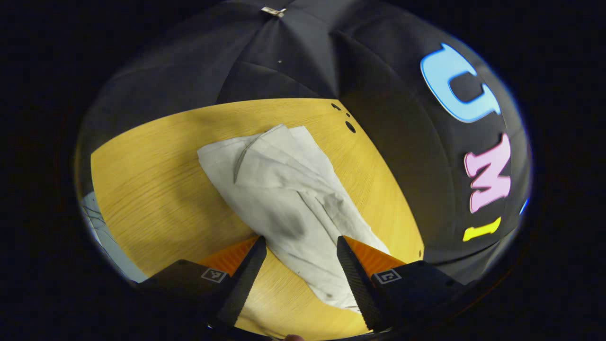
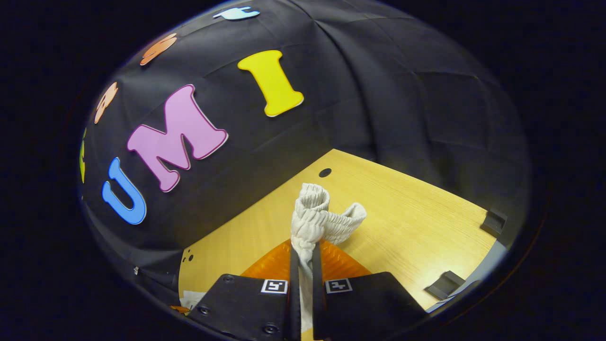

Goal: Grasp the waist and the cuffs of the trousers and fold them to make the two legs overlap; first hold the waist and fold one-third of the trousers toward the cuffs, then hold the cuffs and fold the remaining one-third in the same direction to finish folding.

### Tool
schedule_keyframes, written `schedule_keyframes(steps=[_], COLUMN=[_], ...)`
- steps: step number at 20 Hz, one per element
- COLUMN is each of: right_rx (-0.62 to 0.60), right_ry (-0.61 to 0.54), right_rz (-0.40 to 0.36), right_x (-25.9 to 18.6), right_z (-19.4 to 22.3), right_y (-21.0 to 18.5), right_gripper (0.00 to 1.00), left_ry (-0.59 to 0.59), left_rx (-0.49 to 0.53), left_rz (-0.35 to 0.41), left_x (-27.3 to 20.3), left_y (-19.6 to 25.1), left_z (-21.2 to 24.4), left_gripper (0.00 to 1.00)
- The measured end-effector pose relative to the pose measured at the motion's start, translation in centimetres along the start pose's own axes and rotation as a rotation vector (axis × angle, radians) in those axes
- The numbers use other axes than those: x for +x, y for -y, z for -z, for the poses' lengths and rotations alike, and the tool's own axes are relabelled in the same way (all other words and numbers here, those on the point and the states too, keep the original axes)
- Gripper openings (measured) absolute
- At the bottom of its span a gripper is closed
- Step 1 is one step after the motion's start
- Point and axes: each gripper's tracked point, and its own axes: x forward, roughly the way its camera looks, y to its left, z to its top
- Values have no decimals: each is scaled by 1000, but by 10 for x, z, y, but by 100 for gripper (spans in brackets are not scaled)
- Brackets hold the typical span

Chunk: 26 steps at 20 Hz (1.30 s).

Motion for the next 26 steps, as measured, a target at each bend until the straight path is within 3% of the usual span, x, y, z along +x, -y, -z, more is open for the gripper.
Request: schedule_keyframes(steps=[1,5,6,7,13,14,16,21,24,25,26], right_rx=[-17,-123,-156,-183,-289,-305,-351,-440,-416,-387,-352], right_ry=[-1,-18,-25,-34,-121,-144,-193,-389,-501,-537,-570], right_rz=[-19,-95,-115,-134,-227,-240,-262,-305,-318,-324,-337], right_x=[-5,-12,-12,-13,-8,-9,-6,13,12,13,8], right_z=[2,17,26,32,92,108,142,232,273,286,292], right_y=[-12,-51,-70,-85,-142,-148,-158,-175,-180,-183,-189], right_gripper=[14,14,14,14,14,14,14,14,12,25,23], left_ry=[-3,-21,-23,-26,3,11,19,38,41,41,40], left_rx=[-13,-24,-37,-56,-175,-200,-255,-346,-368,-369,-369], left_rz=[9,37,40,46,93,105,126,162,172,174,173], left_x=[3,16,21,22,36,45,51,53,58,57,59], left_y=[2,15,18,20,29,35,41,40,42,42,43], left_z=[-5,-13,-14,-17,-30,-35,-38,-41,-41,-42,-42], left_gripper=[92,95,92,96,96,92,95,85,78,76,76])
